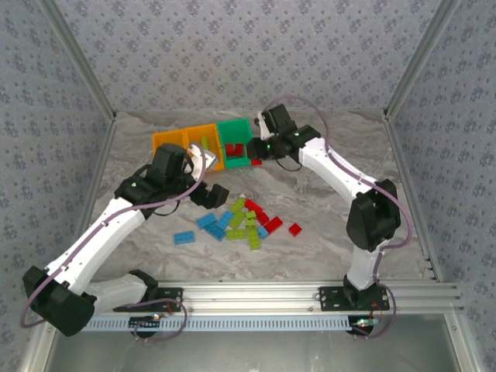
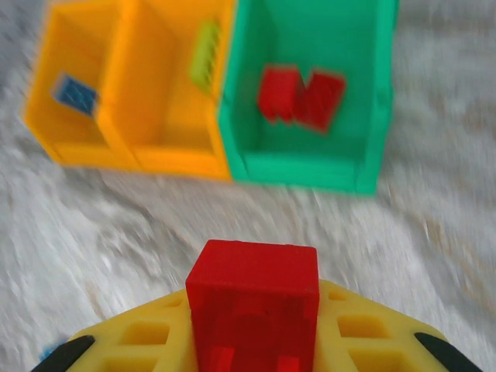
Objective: Sort the legos into containers by color
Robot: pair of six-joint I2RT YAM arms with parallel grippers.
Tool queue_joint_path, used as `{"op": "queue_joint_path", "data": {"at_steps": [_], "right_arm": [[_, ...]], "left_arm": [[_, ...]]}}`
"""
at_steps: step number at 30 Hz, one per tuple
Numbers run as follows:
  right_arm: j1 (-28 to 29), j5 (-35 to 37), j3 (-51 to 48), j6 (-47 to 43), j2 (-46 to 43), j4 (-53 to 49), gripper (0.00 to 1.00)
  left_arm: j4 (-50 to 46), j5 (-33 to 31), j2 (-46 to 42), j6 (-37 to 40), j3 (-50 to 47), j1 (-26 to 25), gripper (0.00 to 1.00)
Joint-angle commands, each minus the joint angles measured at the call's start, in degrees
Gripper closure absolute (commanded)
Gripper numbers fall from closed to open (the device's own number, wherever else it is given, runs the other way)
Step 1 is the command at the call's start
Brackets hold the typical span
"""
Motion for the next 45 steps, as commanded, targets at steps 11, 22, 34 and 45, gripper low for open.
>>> {"op": "queue_joint_path", "data": {"at_steps": [11, 22, 34, 45], "right_arm": [[-1.0, 11.5, 33.6, -6.3, 27.9, -2.6, 0.73], [-2.3, 9.4, 53.4, -12.6, 37.1, -20.7, 0.48], [-8.9, -6.5, 27.3, -19.4, 7.5, -30.5, 0.42], [-10.3, -2.7, -24.1, 1.4, -32.1, -15.0, 0.23]], "left_arm": [[2.7, -5.4, -4.2, -10.6, -2.8, -0.4, 0.01], [1.7, -6.1, -7.1, -10.0, -5.1, -0.4, 0.01], [0.2, -6.1, -1.3, -11.5, -5.2, -2.3, 0.01], [-4.5, -5.2, 18.3, -17.2, 3.4, -16.8, 0.09]]}}
